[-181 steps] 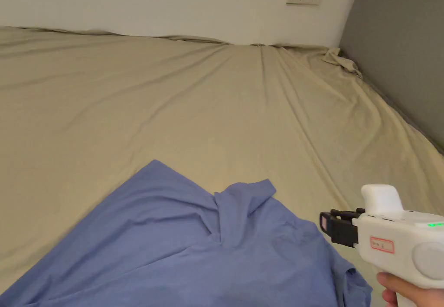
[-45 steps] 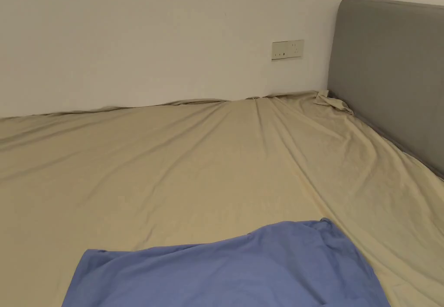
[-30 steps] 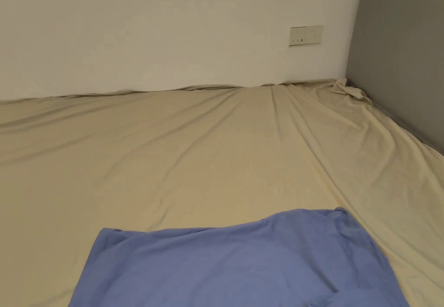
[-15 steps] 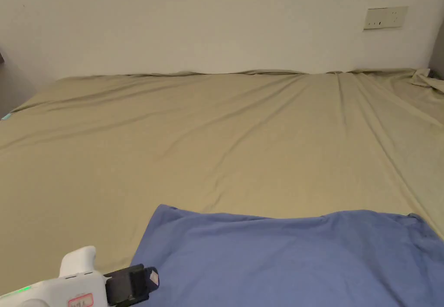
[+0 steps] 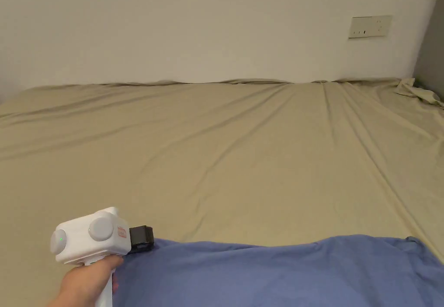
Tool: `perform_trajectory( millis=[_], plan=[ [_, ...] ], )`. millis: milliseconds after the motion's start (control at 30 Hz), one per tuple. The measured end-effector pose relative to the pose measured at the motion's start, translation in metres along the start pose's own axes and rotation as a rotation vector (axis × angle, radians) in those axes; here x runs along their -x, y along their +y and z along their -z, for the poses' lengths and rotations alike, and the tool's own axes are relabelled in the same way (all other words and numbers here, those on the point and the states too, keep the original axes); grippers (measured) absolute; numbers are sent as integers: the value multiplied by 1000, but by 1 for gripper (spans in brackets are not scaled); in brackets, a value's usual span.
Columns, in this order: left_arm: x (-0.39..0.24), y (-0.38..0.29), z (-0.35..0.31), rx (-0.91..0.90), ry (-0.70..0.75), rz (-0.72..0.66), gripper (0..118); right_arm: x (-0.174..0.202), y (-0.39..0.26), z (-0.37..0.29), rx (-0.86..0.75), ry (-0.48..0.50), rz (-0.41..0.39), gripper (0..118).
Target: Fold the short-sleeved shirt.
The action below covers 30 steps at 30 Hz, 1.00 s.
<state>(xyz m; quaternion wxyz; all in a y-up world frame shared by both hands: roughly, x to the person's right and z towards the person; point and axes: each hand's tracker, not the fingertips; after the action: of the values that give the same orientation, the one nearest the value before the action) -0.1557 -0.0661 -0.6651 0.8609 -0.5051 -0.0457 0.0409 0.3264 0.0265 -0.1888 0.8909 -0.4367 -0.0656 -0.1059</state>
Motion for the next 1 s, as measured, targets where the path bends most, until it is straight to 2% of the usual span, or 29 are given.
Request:
perform_trajectory(
  millis=[133,167,200,233,267,300,400,433,467,500,533,667,700,733,767,800,833,867,900,933,967,1000],
  plan=[
    [-26,-9,7,-6,110,202,110,-6,9,8,0,-29,-10,2],
    [-31,-11,1,-56,65,255,107,-8,11,12,1,-31,-5,2],
    [-38,-13,-7,-79,26,290,92,-8,15,15,6,-33,4,2],
    [-40,-13,-15,-91,-34,302,65,-11,22,24,20,-33,5,2],
    [-46,-15,-23,-104,33,324,23,-16,32,33,31,-33,-9,2],
    [-46,-15,-32,-89,-29,308,1,-21,45,43,33,-35,-36,2],
    [-36,-14,-62,-94,-229,118,1,-42,100,83,34,-28,-60,6],
    [-34,-14,-70,-99,-240,66,1,-57,121,104,59,11,-47,40],
    [-32,-14,-77,-105,-237,47,1,-71,138,125,82,23,-41,113],
    [-29,-9,-85,-100,-246,42,1,-76,153,146,99,1,-33,117],
    [-30,-10,-91,-100,-247,52,1,-80,163,163,10,-27,-13,112],
    [-30,-11,-104,-100,-251,64,1,-95,202,213,134,-68,49,116],
    [-31,-12,-104,-97,-250,65,1,-94,202,226,158,-111,48,116],
    [-30,-12,-103,-91,-247,66,1,-81,203,228,192,-172,14,113],
    [-29,-11,-102,-86,-242,61,1,-78,200,235,240,-230,-29,96],
    [-28,-12,-101,-78,-239,53,1,-75,198,240,290,-225,-63,70],
    [-26,-13,-102,-71,-238,40,1,-73,196,240,325,-159,-47,56],
    [-24,-14,-103,-69,-240,23,1,-68,195,230,230,-126,5,33],
    [-19,-11,-99,-70,-243,13,1,-62,195,221,199,-182,-18,3],
    [-16,-12,-100,-72,-245,3,1,-59,194,214,186,-141,-67,3],
    [-15,-13,-100,-81,-243,-4,1,-58,192,207,173,-50,-59,3],
    [-13,-14,-101,-100,-236,-10,1,-61,194,193,130,-47,-25,3]
  ],
)
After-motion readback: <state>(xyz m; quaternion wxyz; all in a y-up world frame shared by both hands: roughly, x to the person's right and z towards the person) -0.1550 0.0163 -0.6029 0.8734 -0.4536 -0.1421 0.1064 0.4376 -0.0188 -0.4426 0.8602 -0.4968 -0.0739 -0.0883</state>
